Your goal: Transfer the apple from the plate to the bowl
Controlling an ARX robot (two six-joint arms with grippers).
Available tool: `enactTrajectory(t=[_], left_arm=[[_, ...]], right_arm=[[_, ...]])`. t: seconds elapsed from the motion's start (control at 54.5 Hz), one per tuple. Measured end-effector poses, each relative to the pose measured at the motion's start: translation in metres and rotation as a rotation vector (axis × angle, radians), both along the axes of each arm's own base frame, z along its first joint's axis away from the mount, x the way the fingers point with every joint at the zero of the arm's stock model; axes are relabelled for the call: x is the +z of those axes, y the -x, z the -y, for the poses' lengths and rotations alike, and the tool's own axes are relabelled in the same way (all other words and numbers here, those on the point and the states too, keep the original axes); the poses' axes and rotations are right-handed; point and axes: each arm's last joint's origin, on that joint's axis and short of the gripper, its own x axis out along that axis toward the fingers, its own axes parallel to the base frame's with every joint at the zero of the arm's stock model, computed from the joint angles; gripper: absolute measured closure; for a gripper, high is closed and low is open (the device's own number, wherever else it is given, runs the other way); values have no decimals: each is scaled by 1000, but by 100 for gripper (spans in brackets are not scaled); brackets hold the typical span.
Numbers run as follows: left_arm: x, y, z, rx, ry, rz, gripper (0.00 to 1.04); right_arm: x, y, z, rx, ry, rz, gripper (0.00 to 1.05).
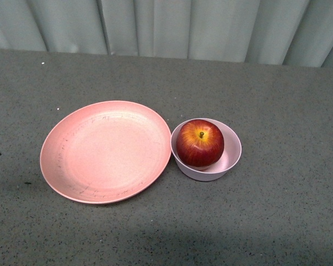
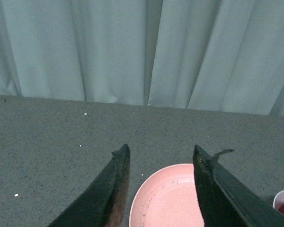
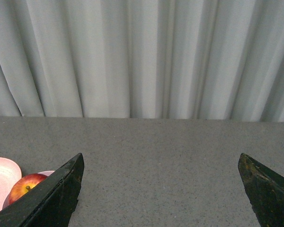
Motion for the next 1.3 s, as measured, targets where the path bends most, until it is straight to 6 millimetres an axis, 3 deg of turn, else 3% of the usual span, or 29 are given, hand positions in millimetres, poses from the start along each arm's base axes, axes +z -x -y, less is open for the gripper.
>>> enactTrajectory(t=[0.073, 0.22, 0.624, 1.303], left_arm=[[4, 9, -7, -2, -8, -24, 80], [11, 24, -17, 6, -8, -2, 101], [14, 53, -38, 6, -9, 4, 101], [23, 82, -39, 8, -9, 33, 101]], right_arm=[[0, 0, 0, 0, 0, 0, 9], [0, 0, 0, 0, 0, 0, 9], [0, 0, 0, 0, 0, -1, 9], [0, 0, 0, 0, 0, 0, 9]])
